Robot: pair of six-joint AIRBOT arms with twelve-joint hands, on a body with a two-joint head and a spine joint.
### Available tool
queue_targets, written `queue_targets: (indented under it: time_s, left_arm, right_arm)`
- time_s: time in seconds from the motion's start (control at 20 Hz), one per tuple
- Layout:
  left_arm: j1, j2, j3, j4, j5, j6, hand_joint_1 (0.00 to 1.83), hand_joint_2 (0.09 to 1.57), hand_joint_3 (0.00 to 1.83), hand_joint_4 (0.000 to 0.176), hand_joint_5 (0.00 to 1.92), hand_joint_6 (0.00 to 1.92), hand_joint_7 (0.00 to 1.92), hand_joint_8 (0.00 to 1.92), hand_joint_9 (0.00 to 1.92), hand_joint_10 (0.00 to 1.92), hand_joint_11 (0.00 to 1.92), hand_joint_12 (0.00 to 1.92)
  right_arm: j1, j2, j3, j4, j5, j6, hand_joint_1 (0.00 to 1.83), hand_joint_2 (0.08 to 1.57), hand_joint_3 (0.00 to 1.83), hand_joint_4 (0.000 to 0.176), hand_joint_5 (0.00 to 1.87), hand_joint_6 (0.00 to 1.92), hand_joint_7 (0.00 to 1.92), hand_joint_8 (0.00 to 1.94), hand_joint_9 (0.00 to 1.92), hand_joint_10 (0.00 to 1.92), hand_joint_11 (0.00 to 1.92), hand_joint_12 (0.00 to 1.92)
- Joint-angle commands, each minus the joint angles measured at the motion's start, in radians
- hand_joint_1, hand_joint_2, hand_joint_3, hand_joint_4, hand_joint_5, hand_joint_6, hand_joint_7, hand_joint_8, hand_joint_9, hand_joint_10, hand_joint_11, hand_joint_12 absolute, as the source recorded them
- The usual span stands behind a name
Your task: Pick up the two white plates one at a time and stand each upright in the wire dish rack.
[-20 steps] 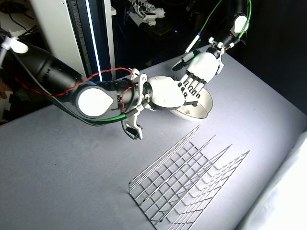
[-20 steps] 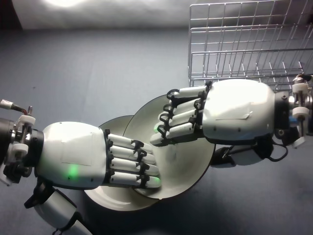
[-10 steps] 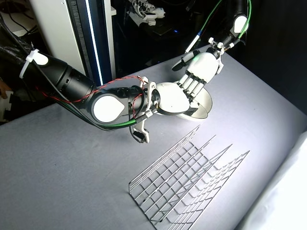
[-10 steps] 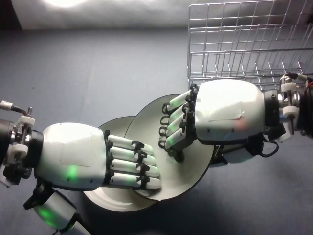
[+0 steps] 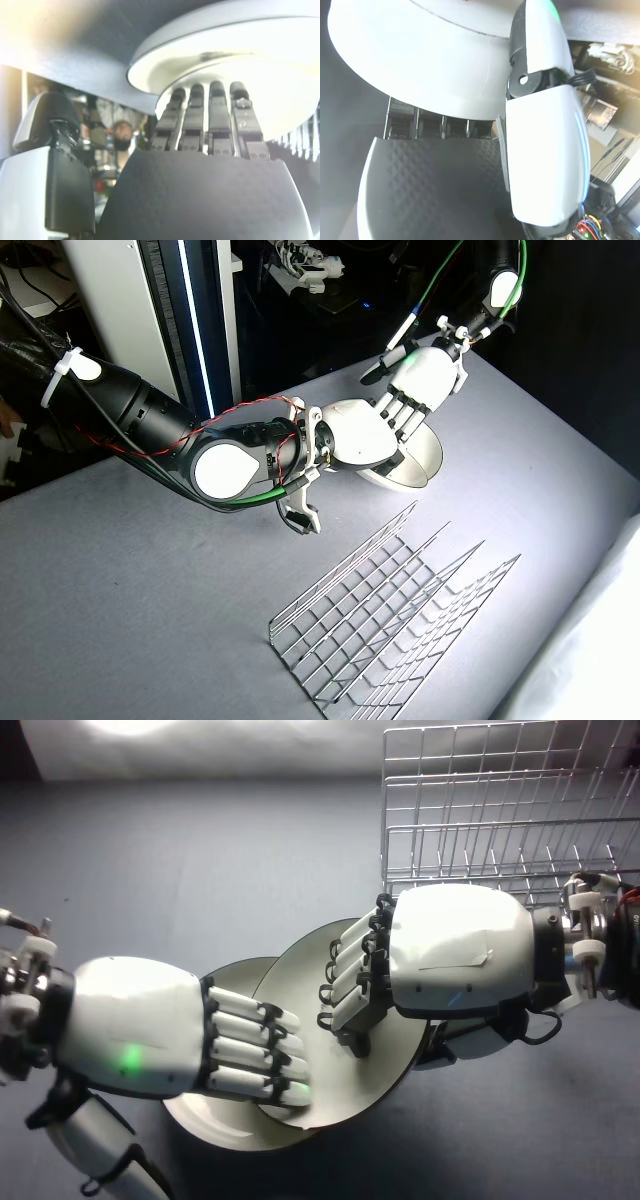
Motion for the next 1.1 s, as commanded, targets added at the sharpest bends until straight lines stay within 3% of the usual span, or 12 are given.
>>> queue_targets:
  time_s: [0.0,0.45,0.55,0.65,0.85,1.05]
  left_arm:
    - [-0.024,0.023,0.009,-0.059,-0.066,-0.012,0.0,1.1,0.0,0.0,0.0,0.0,0.0,0.0,0.0,0.0,0.0,0.0]
    - [-0.062,0.124,0.06,-0.084,-0.13,-0.046,0.0,1.09,0.0,0.0,0.0,0.0,0.0,0.0,0.0,0.0,0.0,0.0]
    - [-0.066,0.14,0.07,-0.084,-0.131,-0.047,0.0,1.1,0.0,0.0,0.0,0.0,0.0,0.0,0.0,0.0,0.0,0.0]
    - [-0.066,0.153,0.084,-0.086,-0.148,-0.05,0.0,1.12,0.01,0.0,0.0,0.0,0.0,0.0,0.0,0.0,0.0,0.0]
    - [-0.066,0.165,0.118,-0.097,-0.164,-0.057,0.0,1.11,0.0,0.0,0.0,0.0,0.0,0.0,0.0,0.0,0.0,0.0]
    - [-0.066,0.164,0.136,-0.106,-0.169,-0.057,0.0,1.1,0.0,0.0,0.0,0.0,0.0,0.0,0.0,0.0,0.0,0.0]
  right_arm:
    - [-0.005,0.003,0.002,0.039,0.02,0.005,1.39,1.1,0.0,0.0,0.95,0.83,1.03,0.92,0.96,1.23,0.78,1.35]
    - [0.061,0.029,-0.049,0.069,0.068,0.008,1.39,1.09,0.0,0.0,0.94,0.83,1.06,0.89,0.97,1.21,0.77,1.4]
    - [0.084,0.043,-0.069,0.085,0.066,0.008,1.38,1.11,0.0,0.0,0.9,0.88,1.03,0.95,0.94,1.26,0.74,1.45]
    - [0.106,0.064,-0.099,0.108,0.06,0.008,1.37,1.15,0.0,0.0,0.88,0.84,0.94,1.15,0.82,1.44,0.67,1.6]
    - [0.12,0.127,-0.173,0.155,0.049,0.008,1.39,1.1,0.0,0.0,0.93,0.85,1.05,0.91,0.97,1.21,0.81,1.36]
    - [0.123,0.184,-0.211,0.187,0.053,0.009,1.38,1.12,0.0,0.0,0.9,0.92,1.0,1.0,0.92,1.27,0.74,1.43]
